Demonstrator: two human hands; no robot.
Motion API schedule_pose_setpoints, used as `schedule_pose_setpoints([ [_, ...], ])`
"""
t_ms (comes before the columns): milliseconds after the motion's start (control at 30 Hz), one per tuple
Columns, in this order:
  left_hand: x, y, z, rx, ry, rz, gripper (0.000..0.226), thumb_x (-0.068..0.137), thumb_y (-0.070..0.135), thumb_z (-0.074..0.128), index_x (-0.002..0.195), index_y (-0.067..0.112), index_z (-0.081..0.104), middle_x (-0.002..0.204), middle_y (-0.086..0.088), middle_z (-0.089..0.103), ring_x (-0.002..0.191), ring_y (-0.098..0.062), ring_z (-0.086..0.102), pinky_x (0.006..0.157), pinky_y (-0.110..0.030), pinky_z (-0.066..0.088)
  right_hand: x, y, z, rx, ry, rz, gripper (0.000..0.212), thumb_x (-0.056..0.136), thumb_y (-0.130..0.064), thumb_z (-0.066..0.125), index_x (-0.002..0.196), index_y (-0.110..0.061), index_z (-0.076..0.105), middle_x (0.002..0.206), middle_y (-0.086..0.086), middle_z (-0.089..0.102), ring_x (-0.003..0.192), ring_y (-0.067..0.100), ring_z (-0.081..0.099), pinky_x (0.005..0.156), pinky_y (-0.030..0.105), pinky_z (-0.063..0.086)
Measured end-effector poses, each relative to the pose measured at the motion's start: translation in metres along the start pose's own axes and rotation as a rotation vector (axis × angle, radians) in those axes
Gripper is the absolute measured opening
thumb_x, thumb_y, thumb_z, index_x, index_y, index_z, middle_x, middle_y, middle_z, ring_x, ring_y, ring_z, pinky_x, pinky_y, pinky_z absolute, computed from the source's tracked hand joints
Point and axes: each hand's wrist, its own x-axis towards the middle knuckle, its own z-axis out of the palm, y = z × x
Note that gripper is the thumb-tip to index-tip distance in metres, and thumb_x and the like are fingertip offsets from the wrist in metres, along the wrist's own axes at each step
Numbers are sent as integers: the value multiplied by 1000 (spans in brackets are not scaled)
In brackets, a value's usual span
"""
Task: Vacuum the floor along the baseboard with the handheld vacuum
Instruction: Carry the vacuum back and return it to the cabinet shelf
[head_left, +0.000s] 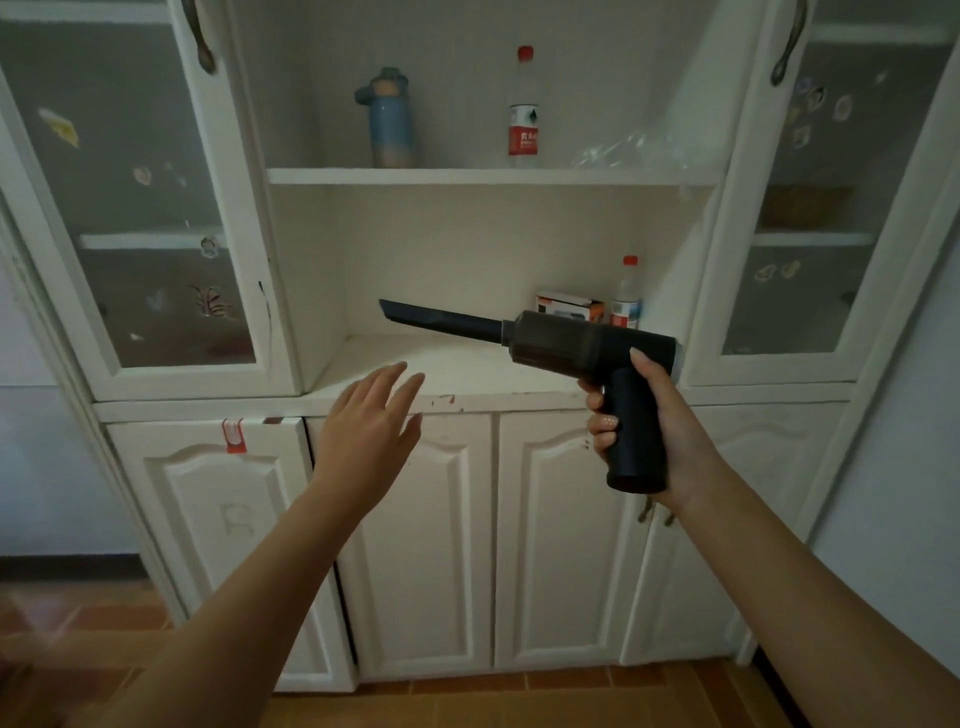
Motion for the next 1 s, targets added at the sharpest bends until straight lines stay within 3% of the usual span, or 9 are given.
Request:
schedule_pose_setpoints([
  [333, 116, -62, 68, -23, 152, 42, 50, 78, 12, 73, 124, 3, 56, 126, -20, 58, 109, -36, 60, 90, -48, 48, 127, -54, 21, -40, -14, -105, 48, 78, -42, 61, 108, -5, 60, 74, 6, 63, 51, 12, 58, 42, 21, 50],
  [567, 172, -79, 93, -27, 187, 85, 47, 77, 12, 74, 120, 3, 59, 123, -20, 60, 107, -36, 61, 90, -48, 47, 178, -80, 34, 11, 14, -124, 41, 79, -40, 64, 97, -4, 64, 69, 8, 64, 51, 15, 61, 46, 22, 54],
  [800, 224, -82, 110, -22, 194, 105, 46, 77, 11, 74, 119, 4, 60, 123, -20, 60, 106, -37, 61, 88, -49, 48, 222, -108, 38, -38, -15, -168, 48, 82, -43, 63, 110, -5, 62, 74, 6, 64, 52, 14, 62, 49, 24, 54],
  [1000, 288, -90, 116, 29, 225, 87, 44, 78, 11, 73, 119, 3, 60, 124, -21, 59, 108, -38, 60, 88, -47, 48, 269, -152, 49, -40, -40, -217, 44, 80, -41, 66, 103, -4, 60, 73, 8, 62, 49, 15, 59, 45, 25, 52],
])
